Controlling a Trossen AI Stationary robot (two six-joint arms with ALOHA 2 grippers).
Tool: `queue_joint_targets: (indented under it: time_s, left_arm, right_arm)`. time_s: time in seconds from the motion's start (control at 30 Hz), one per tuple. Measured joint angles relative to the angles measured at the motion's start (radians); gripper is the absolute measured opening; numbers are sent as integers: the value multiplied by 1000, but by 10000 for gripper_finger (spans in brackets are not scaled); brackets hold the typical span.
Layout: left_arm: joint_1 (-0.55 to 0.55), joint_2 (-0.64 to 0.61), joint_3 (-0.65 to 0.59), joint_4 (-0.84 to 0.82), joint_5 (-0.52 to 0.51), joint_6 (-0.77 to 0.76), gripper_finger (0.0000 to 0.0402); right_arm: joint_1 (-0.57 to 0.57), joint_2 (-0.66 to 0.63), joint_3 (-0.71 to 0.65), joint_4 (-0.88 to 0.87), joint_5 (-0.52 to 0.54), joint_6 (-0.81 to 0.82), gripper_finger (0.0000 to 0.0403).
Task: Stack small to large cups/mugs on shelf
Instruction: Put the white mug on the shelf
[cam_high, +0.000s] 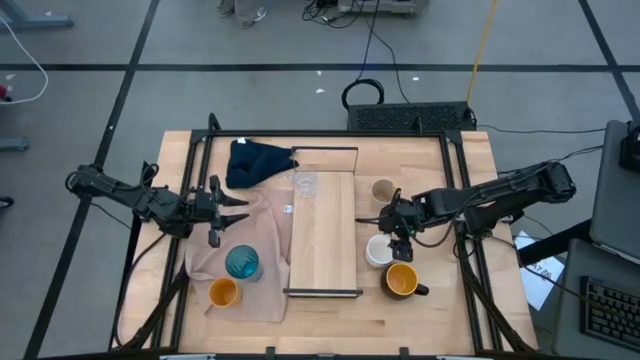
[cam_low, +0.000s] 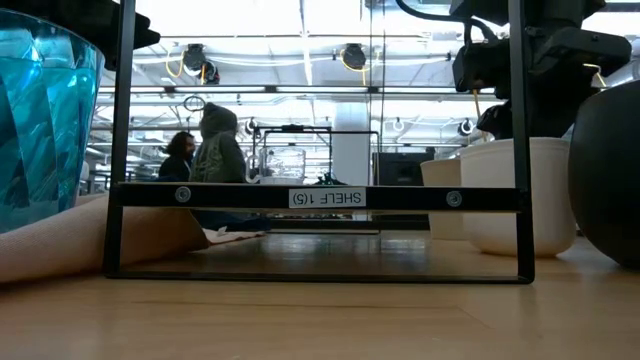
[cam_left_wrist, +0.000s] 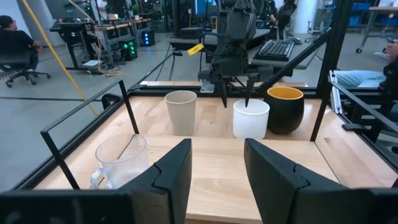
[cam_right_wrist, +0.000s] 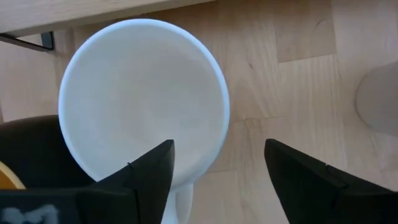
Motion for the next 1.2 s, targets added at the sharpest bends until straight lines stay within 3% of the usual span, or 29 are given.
queue_joint_targets:
  time_s: [0.2, 0.6, 1.2]
  left_arm:
    - [0, 0, 0, 1, -1, 4, 150]
    - [0, 0, 0, 2, -17, 5, 150]
    - [0, 0, 0, 3, -19, 5, 150]
  right_arm:
    - [0, 0, 0, 0, 0, -20, 173]
    - [0, 0, 0, 17, -7, -172, 11]
    - [-34, -3, 39, -14, 13, -121, 2]
